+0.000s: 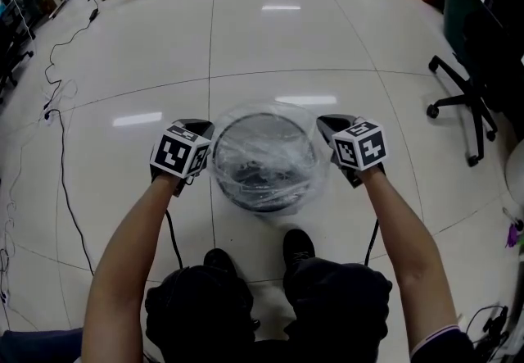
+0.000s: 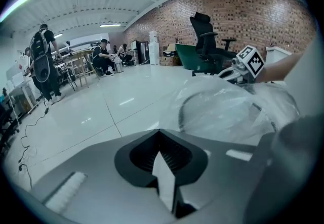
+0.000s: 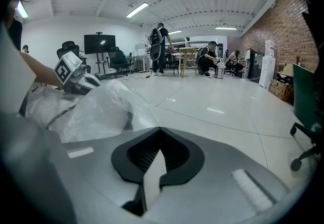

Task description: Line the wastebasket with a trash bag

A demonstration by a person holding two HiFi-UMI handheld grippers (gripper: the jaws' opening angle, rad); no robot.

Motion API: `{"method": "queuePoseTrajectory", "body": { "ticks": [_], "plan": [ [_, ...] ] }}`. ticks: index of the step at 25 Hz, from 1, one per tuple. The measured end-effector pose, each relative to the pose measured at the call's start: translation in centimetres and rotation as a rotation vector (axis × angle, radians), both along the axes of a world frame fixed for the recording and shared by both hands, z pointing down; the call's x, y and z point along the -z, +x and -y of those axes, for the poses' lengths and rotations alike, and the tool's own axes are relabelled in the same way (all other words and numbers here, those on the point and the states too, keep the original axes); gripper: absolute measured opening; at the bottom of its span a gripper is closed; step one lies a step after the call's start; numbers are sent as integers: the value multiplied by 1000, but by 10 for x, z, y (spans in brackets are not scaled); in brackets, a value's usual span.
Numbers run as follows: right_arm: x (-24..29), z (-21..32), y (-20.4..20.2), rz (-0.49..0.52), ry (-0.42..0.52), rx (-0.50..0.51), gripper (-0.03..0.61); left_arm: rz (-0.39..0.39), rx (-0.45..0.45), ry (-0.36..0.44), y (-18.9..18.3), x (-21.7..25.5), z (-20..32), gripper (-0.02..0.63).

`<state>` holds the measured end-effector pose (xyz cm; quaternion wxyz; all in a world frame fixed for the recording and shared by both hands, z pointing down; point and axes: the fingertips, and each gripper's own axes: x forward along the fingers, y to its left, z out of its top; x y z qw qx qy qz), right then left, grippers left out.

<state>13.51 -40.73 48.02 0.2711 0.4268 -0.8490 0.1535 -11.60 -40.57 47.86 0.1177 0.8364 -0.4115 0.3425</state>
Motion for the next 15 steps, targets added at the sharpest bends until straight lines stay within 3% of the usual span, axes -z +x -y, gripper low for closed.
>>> {"method": "queuePoseTrajectory", "body": {
  "ticks": [15],
  "plan": [
    [-59,20,-8,1,-93,19,2,30,21,-105,-15,-58,15,12]
  ]
}}
